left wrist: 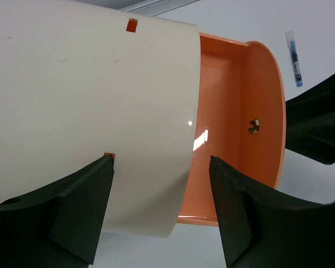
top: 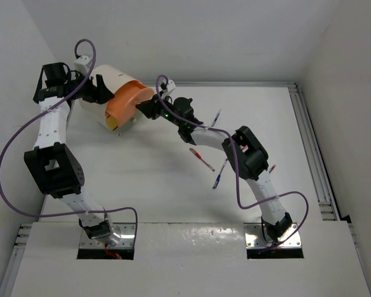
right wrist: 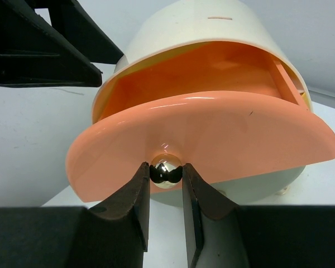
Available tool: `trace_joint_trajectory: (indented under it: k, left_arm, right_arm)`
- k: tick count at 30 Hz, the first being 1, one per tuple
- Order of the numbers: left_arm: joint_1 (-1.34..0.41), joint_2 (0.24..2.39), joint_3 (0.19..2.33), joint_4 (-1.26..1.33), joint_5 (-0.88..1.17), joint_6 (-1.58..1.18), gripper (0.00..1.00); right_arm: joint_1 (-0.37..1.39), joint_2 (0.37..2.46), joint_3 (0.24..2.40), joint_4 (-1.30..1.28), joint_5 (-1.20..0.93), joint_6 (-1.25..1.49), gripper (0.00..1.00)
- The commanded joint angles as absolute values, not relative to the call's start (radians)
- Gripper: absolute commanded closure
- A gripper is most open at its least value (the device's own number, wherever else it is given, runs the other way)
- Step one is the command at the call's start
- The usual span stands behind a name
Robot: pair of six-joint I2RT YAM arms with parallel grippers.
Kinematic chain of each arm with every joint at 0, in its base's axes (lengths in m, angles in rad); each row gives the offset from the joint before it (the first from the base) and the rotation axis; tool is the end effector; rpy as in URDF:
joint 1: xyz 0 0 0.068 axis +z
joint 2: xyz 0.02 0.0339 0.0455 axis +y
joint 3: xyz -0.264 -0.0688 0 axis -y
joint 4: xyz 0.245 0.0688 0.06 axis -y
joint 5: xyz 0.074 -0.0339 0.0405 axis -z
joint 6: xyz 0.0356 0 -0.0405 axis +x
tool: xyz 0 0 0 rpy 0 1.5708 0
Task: Sort the stationery into containers
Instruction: Open the drawer in the storage box.
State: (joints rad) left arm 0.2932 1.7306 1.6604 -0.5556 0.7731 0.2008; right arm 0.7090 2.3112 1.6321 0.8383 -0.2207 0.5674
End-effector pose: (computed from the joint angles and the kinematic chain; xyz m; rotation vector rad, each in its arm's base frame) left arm 0.3817 0.0893 0.3585 0.3237 2.0197 -0.5401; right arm 0.4001 0.3534 0.2184 -0.3039 1.4987 1.1950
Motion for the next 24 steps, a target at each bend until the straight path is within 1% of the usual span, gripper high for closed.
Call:
trace_joint_trajectory:
  k: [1, 5, 14, 17, 24]
  left_arm:
    - [0.281, 1.695, 1.678, -0.67, 0.738, 0.221, 0.25]
    - [0.281, 1.686, 1.686, -0.676, 0.712, 0.262, 0.22]
    - [0.281, 1.657, 1.72, -0.709, 0.68, 0.38, 0.19]
    - [0.284, 1.646, 1.713, -0.698, 0.701, 0.365, 0.19]
    - [0.287, 1.566, 1.608, -0.511, 0.732, 0.241, 0.19]
  right_arm:
    - [0.704, 2.252, 1.631, 0.891, -0.23, 0.572, 1.0]
    - [0.706, 2.249, 1.626, 0.884, -0.232, 0.569, 1.0]
    - [0.701, 2.247, 1.621, 0.881, -0.23, 0.566, 1.0]
    - [0.701, 2.247, 1.62, 0.877, -0.227, 0.566, 1.0]
    - [0.695, 2.241, 1.612, 0.877, -0.229, 0.565, 1.0]
